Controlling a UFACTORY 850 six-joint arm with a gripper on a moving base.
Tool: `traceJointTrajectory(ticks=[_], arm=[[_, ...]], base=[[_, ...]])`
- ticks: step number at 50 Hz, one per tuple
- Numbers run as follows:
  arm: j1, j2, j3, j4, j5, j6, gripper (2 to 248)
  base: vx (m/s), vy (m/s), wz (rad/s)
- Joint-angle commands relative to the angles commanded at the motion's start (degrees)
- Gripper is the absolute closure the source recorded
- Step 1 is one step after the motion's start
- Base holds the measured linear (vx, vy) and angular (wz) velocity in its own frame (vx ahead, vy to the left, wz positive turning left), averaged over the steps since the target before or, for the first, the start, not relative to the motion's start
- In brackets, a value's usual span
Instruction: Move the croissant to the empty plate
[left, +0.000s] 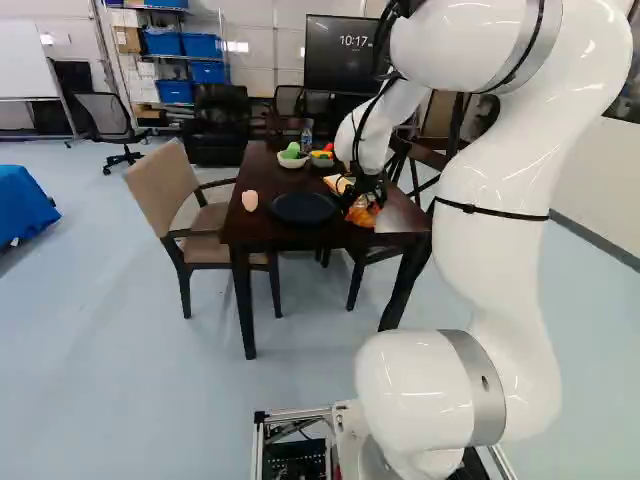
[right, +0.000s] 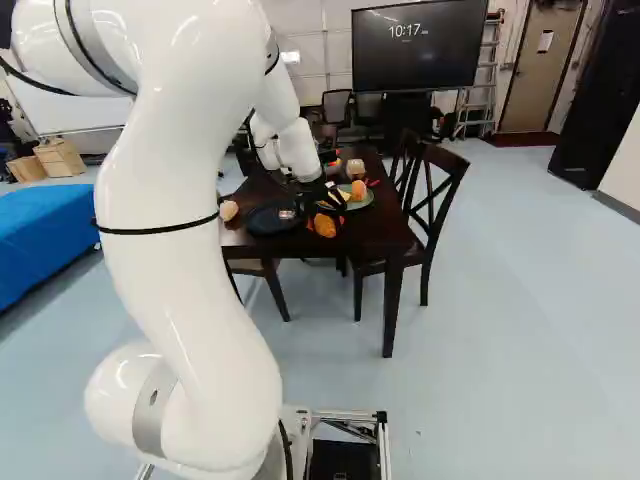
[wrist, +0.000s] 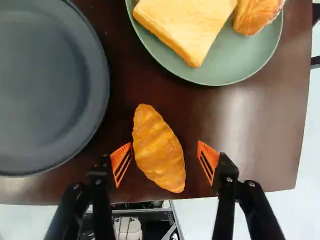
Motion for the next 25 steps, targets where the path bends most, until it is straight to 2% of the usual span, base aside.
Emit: traceJointTrajectory(ticks=[3, 4, 9, 10, 14, 15, 19, 20, 24, 25], arm=[[0.00, 0.00, 0.00, 0.00, 0.00, 0.00, 62], [0.00, 0.00, 0.00, 0.00, 0.00, 0.00, 74], [0.00, 0.00, 0.00, 0.00, 0.00, 0.00, 74], [0.00, 0.00, 0.00, 0.00, 0.00, 0.00, 86], [0.00, 0.00, 0.00, 0.00, 0.00, 0.00, 86], [0.00, 0.00, 0.00, 0.00, 0.00, 0.00, 97], [0.00, 0.00, 0.00, 0.00, 0.00, 0.00, 97], [0.00, 0.00, 0.00, 0.00, 0.00, 0.00, 108], [0.00, 0.00, 0.00, 0.00, 0.00, 0.00, 108], [0.00, 0.00, 0.00, 0.00, 0.00, 0.00, 119]], base=[[0.000, 0.000, 0.000], [0.000, 0.000, 0.000], [0.000, 0.000, 0.000], [0.000, 0.000, 0.000], [0.000, 0.000, 0.000], [0.000, 0.000, 0.000], [0.000, 0.000, 0.000], [0.000, 0.000, 0.000], [0.000, 0.000, 0.000], [0.000, 0.000, 0.000]])
